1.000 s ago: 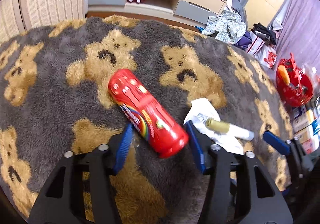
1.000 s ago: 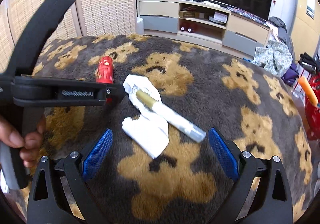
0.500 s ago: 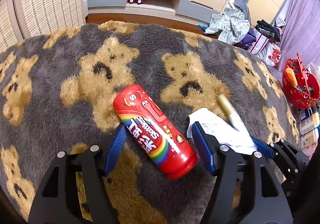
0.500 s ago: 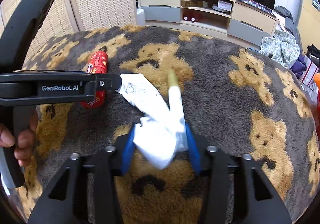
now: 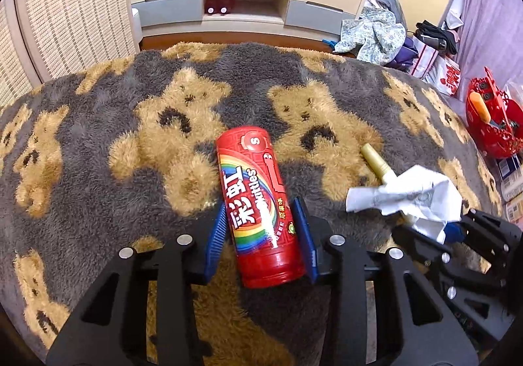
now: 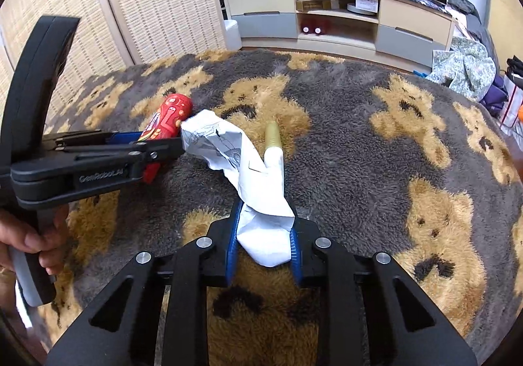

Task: Collect trash
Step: 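Grasp the red candy tube with the left tool while the right tool grasps the white tissue, then carry the red tube and tissue down into the black bin and open both tools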

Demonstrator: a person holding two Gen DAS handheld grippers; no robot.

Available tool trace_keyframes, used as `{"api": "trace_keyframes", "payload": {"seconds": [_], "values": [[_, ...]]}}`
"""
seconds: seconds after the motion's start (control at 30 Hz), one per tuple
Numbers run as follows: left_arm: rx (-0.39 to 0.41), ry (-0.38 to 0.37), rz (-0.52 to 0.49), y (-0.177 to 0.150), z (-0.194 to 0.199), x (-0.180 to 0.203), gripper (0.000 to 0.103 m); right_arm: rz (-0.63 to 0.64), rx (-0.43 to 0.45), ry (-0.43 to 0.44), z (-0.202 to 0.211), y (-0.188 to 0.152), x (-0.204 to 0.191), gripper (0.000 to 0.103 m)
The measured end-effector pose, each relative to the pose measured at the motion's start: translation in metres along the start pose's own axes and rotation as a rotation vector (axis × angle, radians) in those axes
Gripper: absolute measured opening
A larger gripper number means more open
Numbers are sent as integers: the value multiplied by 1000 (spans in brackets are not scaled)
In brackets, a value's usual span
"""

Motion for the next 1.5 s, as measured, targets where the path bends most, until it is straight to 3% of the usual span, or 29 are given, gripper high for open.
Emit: {"api": "trace_keyframes", "payload": {"seconds": [0.1,0.13,0.5,0.77,1.07,1.23,1.5], "values": [[-1,-7,-16,-5,4,0,36,-15,-6,8,-1,0,2,25],[-1,-9,-20,-6,5,1,36,-16,-9,3,-1,-1,2,19],[-18,-32,-53,-37,27,4,35,20,-50,-36,14,-22,-2,18],[-5,-33,-52,-56,53,7,36,19,11,-88,23,-5,-7,21],[4,-30,-42,-79,82,6,36,20,-46,-100,-4,0,-14,21],[6,-16,-37,-93,94,-1,36,13,-48,-122,2,-8,-16,15],[15,-13,-59,-119,115,4,36,44,-26,-98,42,-43,-24,14]]}}
Point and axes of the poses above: each gripper's, at about its wrist camera, not at the fingertips, and z roughly against the way its jaws point, x to its right, y to its top, the point moved 6 cm from there along -z, roughly the way its jaws point, and after that the axes turned 15 degrees about -y, right-handed, at the moved point
